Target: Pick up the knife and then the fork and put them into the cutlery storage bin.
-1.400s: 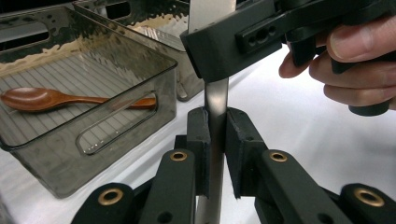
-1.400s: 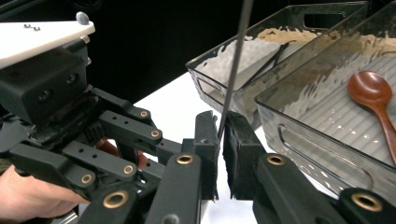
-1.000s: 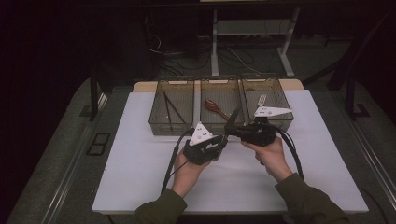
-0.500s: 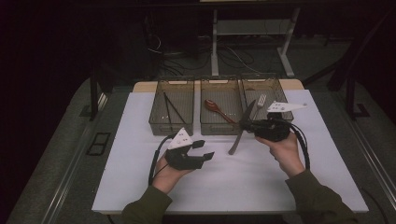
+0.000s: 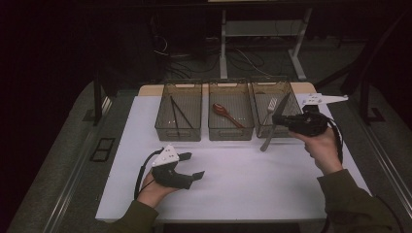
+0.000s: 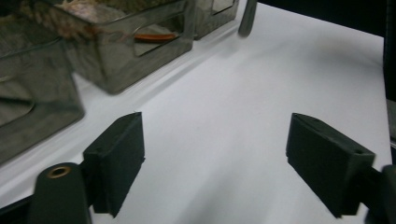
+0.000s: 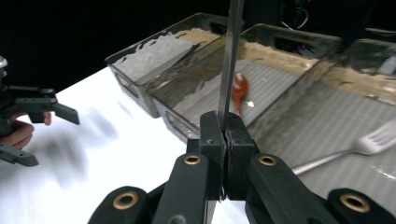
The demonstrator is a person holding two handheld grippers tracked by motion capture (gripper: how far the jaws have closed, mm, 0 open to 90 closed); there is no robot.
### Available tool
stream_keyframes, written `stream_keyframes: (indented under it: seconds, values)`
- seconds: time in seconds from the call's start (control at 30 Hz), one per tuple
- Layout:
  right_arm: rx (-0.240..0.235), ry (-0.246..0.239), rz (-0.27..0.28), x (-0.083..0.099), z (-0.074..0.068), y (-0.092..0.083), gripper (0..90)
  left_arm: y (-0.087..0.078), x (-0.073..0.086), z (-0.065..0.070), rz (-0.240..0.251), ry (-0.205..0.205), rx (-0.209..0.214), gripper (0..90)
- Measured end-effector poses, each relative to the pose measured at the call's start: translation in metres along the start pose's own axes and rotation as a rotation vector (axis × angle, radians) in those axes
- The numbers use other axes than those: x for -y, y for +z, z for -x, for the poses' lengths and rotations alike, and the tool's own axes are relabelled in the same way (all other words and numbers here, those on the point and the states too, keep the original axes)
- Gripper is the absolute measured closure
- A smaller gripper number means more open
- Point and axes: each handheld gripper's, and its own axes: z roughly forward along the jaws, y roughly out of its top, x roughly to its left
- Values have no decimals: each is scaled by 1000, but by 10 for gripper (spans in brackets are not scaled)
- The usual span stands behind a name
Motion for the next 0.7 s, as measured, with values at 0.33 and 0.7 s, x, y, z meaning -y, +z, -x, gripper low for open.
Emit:
stream_keyframes:
  seconds: [0.33, 0.7]
  values:
    - [101, -11, 23, -34, 32, -36, 874, -14, 17, -7, -30, -39, -49, 0]
    - [234, 6, -11, -53, 76, -38, 876, -13, 17, -5, -27, -47, -29, 0]
